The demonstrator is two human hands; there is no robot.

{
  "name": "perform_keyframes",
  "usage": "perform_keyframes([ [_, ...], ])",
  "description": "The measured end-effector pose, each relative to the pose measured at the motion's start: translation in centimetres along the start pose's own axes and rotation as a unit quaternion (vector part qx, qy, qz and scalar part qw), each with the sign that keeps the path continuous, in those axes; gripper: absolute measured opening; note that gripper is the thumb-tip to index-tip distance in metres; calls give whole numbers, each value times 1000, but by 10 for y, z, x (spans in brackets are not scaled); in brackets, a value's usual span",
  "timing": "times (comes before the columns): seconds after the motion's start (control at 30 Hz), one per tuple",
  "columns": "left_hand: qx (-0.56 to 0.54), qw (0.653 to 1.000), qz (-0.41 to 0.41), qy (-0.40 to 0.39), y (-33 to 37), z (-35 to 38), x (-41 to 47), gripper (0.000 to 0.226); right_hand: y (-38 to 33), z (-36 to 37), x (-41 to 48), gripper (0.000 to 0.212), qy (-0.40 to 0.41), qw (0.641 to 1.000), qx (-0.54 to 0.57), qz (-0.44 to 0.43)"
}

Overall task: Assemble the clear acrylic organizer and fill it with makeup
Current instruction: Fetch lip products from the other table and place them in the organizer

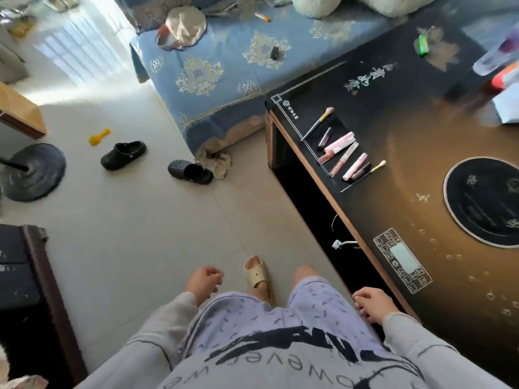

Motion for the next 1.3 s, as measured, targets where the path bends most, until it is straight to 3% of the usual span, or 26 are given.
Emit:
perform_keyframes([
  [0.33, 130, 990, 39, -44, 94, -44, 67, 15, -64, 8, 10, 22, 24, 1000, 8, 4],
  [0.43, 151, 987, 31, -54, 110, -44, 83, 15, -91, -3, 25, 19, 20, 997, 80, 5],
  [0.67, 264, 960, 5, -89, 154, -51, 117, 34, -138, -43, 55, 32, 48, 980, 192, -1],
  [1.0, 283, 952, 45, -111, 254, -40, 151, 12, -142, -38, 54, 30, 36, 977, 206, 45],
  [1.13, 332, 931, 65, -137, 294, -27, 159, 14, -142, -36, 49, 22, 56, 968, 233, 73],
  [1.3, 378, 905, 125, -149, 347, 0, 166, 23, -162, -44, 59, 28, 61, 961, 260, 76],
])
Point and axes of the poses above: each hand's wrist, its own x-axis towards the middle knuckle, its own z-axis out of the palm, y = z × x, the point moved 6 cm from there along x, towards the middle knuckle, and after that the axes turned 4 degrees about -y, right-handed, at the moved point
